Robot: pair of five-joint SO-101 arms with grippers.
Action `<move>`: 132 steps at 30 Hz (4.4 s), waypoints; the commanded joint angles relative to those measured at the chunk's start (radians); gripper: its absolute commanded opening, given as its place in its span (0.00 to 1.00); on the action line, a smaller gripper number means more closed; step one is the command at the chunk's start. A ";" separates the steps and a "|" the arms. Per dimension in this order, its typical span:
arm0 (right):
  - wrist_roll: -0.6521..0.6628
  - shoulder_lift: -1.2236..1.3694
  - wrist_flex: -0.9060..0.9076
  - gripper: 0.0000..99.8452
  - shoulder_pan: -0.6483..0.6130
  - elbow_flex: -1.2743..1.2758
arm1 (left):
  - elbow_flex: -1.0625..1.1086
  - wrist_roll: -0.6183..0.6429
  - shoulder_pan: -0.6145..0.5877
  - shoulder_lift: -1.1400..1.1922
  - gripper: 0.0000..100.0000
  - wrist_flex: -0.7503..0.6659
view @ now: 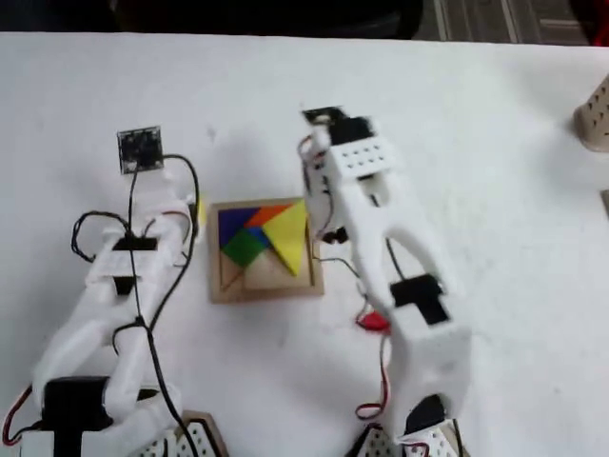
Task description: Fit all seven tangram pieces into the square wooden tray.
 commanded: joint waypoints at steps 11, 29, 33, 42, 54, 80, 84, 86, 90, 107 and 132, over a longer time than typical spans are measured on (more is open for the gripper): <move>0.002 -0.282 -0.406 0.02 0.203 0.414 | -0.025 -0.002 0.315 -0.048 0.02 0.008; 0.002 -0.081 -0.369 0.02 0.285 0.216 | -0.152 -0.008 0.461 0.142 0.02 0.057; 0.006 -0.008 -0.361 0.02 0.298 0.173 | -0.144 -0.008 0.486 0.134 0.02 0.063; 0.011 0.125 -0.265 0.02 0.298 0.018 | -0.144 -0.008 0.496 0.128 0.02 0.163; 0.003 0.166 -0.255 0.02 0.314 -0.021 | -0.144 -0.008 0.552 0.102 0.02 0.247; 0.006 0.160 -0.208 0.02 0.308 -0.015 | 0.143 -0.028 0.740 -0.321 0.02 0.402; 0.005 0.162 -0.209 0.02 0.306 -0.017 | 0.140 -0.003 0.693 -0.320 0.02 0.351; 0.005 0.162 -0.209 0.02 0.306 -0.018 | 0.140 -0.003 0.676 -0.320 0.02 0.347; 0.006 0.165 -0.209 0.02 0.305 -0.020 | 0.133 -0.002 0.661 -0.320 0.02 0.345; 0.011 0.165 -0.223 0.02 0.291 -0.020 | -0.173 -0.003 0.575 0.153 0.02 0.347; 0.012 0.156 -0.165 0.02 0.283 -0.020 | -0.158 -0.009 0.573 0.051 0.02 0.324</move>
